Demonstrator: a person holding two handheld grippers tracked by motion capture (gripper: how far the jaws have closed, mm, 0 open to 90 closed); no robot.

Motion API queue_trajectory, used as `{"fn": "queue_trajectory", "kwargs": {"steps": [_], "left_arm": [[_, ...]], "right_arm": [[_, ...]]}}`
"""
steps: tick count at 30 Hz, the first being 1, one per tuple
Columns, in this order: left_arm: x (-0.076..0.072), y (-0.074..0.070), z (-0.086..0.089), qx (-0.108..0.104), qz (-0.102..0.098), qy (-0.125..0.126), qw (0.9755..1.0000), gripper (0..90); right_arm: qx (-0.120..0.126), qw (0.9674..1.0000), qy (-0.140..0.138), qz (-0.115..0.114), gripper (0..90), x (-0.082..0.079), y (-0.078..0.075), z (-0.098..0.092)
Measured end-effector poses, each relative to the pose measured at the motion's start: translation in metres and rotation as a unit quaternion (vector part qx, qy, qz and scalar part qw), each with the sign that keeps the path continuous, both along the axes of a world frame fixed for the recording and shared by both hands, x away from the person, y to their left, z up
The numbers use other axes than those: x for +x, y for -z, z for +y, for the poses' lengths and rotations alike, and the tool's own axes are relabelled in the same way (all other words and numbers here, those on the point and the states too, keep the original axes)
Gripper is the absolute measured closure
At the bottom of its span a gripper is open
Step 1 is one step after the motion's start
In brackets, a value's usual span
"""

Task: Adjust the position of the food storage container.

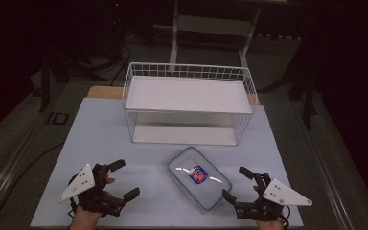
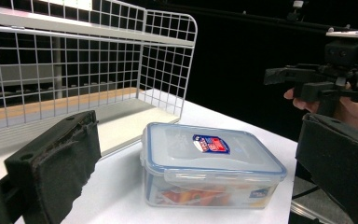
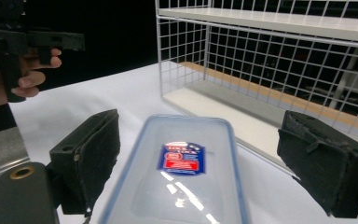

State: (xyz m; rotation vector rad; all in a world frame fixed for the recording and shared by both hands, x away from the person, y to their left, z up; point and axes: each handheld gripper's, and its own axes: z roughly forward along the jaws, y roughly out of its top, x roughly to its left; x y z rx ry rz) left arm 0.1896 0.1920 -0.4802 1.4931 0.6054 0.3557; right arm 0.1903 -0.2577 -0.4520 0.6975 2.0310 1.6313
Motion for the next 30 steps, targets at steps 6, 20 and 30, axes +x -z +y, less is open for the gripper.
{"fn": "queue_trajectory", "kwargs": {"steps": [6,20,30], "left_arm": [[0.001,-0.002,0.001,-0.005,0.000,0.000,1.0000,0.0],[0.000,-0.004,-0.002,-0.005,-0.003,0.004,1.0000,0.0],[0.003,-0.002,-0.003,0.000,0.002,0.005,1.0000,0.0]], "right_arm": [[0.014,0.9992,-0.025,0.026,11.5,-0.003,-0.003,0.014],[-0.055,0.9875,-0.083,0.122,64.6,-0.010,0.029,0.054],[-0.134,0.9707,-0.113,0.164,90.0,-0.009,0.053,0.070]]}}
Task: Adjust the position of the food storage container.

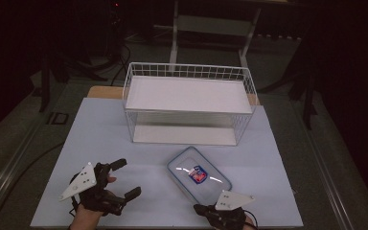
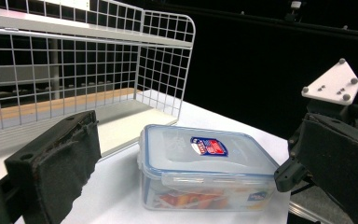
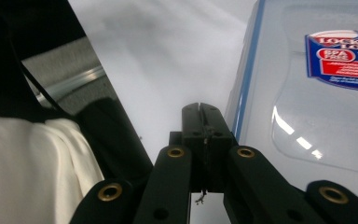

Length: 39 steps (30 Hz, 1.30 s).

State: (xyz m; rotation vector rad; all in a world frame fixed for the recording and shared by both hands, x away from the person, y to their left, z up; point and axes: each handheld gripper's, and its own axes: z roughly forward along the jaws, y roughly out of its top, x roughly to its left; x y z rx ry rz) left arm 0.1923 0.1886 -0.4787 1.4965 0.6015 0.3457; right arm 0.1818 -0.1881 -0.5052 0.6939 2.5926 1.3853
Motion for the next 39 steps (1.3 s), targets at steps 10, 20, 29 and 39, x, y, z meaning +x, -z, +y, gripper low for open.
{"fn": "queue_trajectory", "kwargs": {"steps": [10,20,29,39], "left_arm": [[0.000,0.002,-0.002,0.002,0.003,0.002,1.0000,0.0],[0.000,0.002,-0.004,0.004,0.004,0.005,1.0000,0.0],[0.001,0.003,-0.005,0.006,0.008,0.006,0.9999,0.0],[0.002,0.005,-0.006,0.006,0.011,0.006,0.9999,0.0]], "right_arm": [[-0.024,0.9995,0.021,0.003,90.0,0.002,-0.001,-0.008],[-0.036,0.9962,0.079,-0.005,90.0,0.014,-0.003,-0.034],[-0.042,0.9884,0.144,-0.019,90.0,0.035,-0.005,-0.064],[-0.039,0.9904,0.132,-0.014,90.0,0.042,-0.005,-0.066]]}}
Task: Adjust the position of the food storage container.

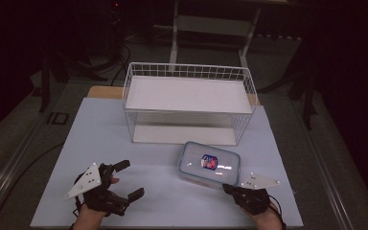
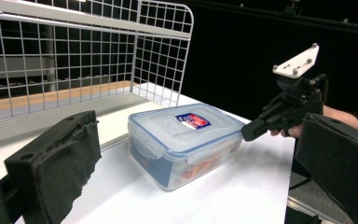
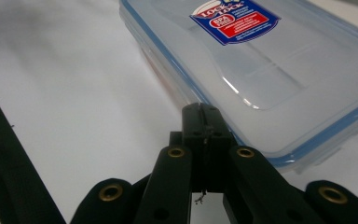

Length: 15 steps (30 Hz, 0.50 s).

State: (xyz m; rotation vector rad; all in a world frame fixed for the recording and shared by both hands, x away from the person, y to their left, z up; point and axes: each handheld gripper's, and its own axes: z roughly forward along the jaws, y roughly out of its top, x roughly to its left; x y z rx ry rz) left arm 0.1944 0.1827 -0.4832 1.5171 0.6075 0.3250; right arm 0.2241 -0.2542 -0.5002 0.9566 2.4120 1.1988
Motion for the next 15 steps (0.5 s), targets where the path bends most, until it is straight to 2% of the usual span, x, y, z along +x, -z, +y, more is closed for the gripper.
{"fn": "queue_trajectory", "kwargs": {"steps": [1,3,15], "left_arm": [[0.000,0.000,0.000,0.000,0.000,0.000,1.0000,0.0],[0.000,0.000,0.000,-0.001,0.000,0.000,1.0000,0.0],[0.001,0.001,-0.001,-0.002,0.005,0.003,1.0000,0.0]], "right_arm": [[-0.009,0.9999,0.001,-0.006,90.0,0.000,-0.001,0.000],[-0.010,0.9999,0.003,-0.008,90.0,0.001,-0.001,-0.001],[-0.009,0.9995,0.031,-0.009,90.0,0.014,-0.002,-0.016]]}}
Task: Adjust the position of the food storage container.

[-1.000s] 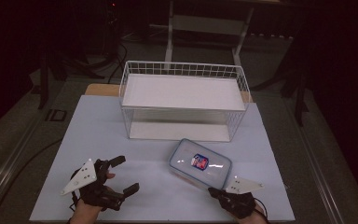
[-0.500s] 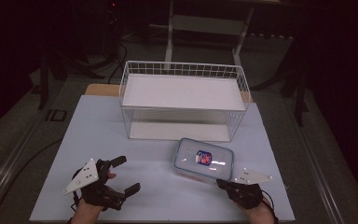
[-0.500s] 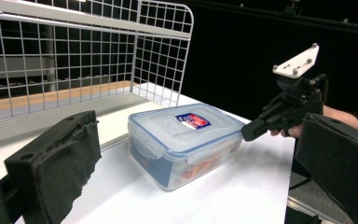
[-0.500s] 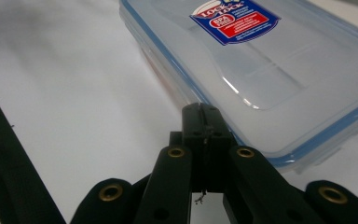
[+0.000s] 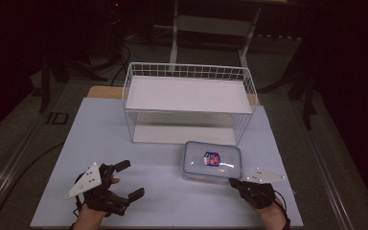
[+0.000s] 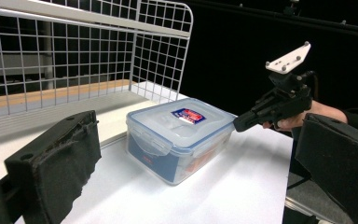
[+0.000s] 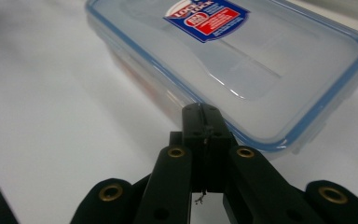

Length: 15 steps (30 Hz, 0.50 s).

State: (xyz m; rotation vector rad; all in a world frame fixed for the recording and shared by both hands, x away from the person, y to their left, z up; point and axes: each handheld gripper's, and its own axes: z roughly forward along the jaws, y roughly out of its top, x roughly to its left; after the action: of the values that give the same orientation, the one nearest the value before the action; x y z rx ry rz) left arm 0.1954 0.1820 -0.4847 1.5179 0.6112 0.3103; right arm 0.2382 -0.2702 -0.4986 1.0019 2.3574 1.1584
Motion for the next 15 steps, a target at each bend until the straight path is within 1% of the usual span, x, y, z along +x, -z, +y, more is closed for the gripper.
{"fn": "queue_trajectory", "kwargs": {"steps": [1,3,4,5,6,7,9,12,15], "left_arm": [[0.000,0.000,0.000,0.000,0.000,0.000,1.0000,0.0],[0.000,0.000,0.000,0.000,0.001,0.001,1.0000,0.0],[0.000,0.000,0.000,0.000,0.001,0.001,1.0000,0.0],[0.000,0.000,0.000,0.000,0.000,0.001,1.0000,0.0],[0.000,0.000,0.000,0.001,0.000,0.002,1.0000,0.0],[0.000,0.000,0.000,0.001,0.000,0.002,1.0000,0.0],[0.001,0.001,-0.001,0.002,0.002,0.002,1.0000,0.0],[0.001,0.001,-0.001,0.004,0.003,0.003,1.0000,0.0],[0.001,0.002,-0.002,0.005,0.005,0.004,1.0000,0.0]], "right_arm": [[-0.006,1.0000,0.005,-0.005,90.0,0.002,0.000,-0.002],[-0.003,1.0000,0.007,-0.001,90.0,0.005,0.000,-0.005],[-0.004,0.9999,0.013,-0.004,90.0,0.005,-0.001,-0.007],[-0.002,0.9998,0.017,-0.006,90.0,0.006,-0.002,-0.008],[0.009,0.9998,0.016,-0.003,90.0,0.007,-0.004,-0.010],[0.015,0.9997,0.020,-0.008,90.0,0.007,-0.007,-0.012],[0.017,0.9993,0.025,-0.021,90.0,0.009,-0.012,-0.016],[0.012,0.9984,0.045,-0.032,90.0,0.020,-0.016,-0.025],[0.000,0.9972,0.067,-0.032,90.0,0.035,-0.014,-0.033]]}}
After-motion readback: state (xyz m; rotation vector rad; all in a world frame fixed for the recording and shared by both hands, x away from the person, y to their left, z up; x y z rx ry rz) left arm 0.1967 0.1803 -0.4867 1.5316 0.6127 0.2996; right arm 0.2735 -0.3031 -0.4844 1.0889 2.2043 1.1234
